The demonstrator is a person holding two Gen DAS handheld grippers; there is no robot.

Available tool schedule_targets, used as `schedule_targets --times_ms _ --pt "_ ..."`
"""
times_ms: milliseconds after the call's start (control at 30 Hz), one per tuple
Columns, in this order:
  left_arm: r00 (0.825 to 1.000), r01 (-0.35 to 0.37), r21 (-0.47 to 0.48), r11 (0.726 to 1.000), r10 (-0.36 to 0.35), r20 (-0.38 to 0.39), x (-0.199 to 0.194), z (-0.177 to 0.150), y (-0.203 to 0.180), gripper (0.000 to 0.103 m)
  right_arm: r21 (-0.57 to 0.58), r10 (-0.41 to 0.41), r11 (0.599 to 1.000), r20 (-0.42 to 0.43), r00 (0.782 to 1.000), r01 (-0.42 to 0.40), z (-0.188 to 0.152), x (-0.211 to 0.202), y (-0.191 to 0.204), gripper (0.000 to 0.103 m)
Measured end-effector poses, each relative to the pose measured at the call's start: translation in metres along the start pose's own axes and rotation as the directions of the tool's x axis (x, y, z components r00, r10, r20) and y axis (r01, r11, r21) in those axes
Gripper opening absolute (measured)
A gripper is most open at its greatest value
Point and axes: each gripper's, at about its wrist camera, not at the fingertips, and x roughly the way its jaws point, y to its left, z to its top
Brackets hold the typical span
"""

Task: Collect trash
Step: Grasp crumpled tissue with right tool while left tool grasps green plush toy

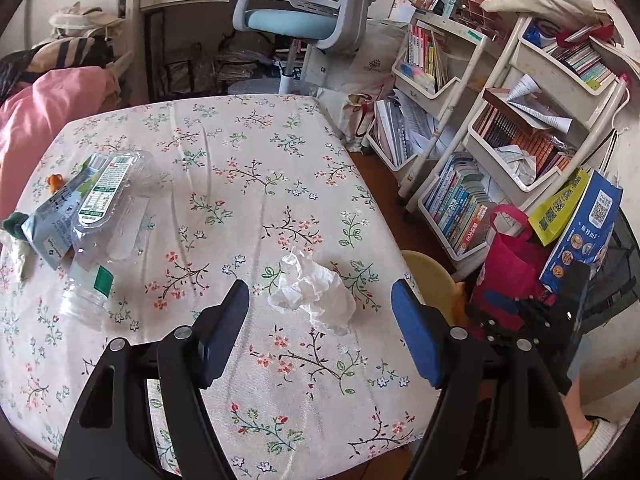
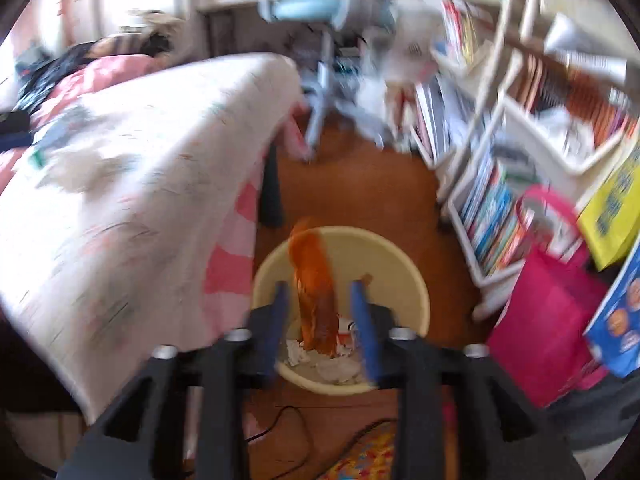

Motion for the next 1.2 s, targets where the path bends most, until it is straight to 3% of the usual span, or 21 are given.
schedule_targets --times_ms 167,267,433,600,767,933,1067,1200 --pt "1.000 -0.009 0.030 1.000 0.009 0.009 -0.006 0.000 0.006 0.071 0.020 0.038 0.999 0.073 0.997 -0.040 0.026 -0.024 0.026 0.056" --pt "1.000 -0.017 0.018 1.000 0.017 0.024 -0.013 0.002 0.019 0.071 -0.035 0.092 0.995 0.125 0.988 -0.088 0.042 -0.047 0.046 0.059" --pt "0.994 -0.065 -0.051 0.997 0.069 0.080 -0.029 0.009 0.057 0.071 -0.197 0.230 0.961 0.188 0.955 -0.193 0.052 -0.075 0.101 0.064" --pt "0.973 -0.155 -0.199 0.968 0.184 0.139 -0.046 0.018 0.118 0.071 -0.217 0.337 0.926 0.106 0.935 -0.309 0.049 -0.056 0.135 0.064" --pt "0.954 -0.181 -0.276 0.944 0.237 0.185 -0.058 0.031 0.158 0.071 -0.276 0.331 0.914 0.087 0.940 -0.296 0.060 -0.048 0.158 0.064" --pt "0.927 -0.239 -0.292 0.926 0.307 0.215 -0.068 0.048 0.193 0.071 -0.242 0.336 0.917 0.034 0.941 -0.318 0.068 -0.027 0.151 0.064" --pt "0.929 -0.228 -0.366 0.902 0.315 0.197 -0.074 0.046 0.226 0.071 -0.201 0.365 0.913 0.016 0.931 -0.355 0.080 -0.019 0.157 0.064" --pt "0.927 -0.262 -0.357 0.897 0.337 0.166 -0.076 0.038 0.241 0.071 -0.239 0.362 0.903 -0.027 0.932 -0.358 0.067 -0.015 0.166 0.064"
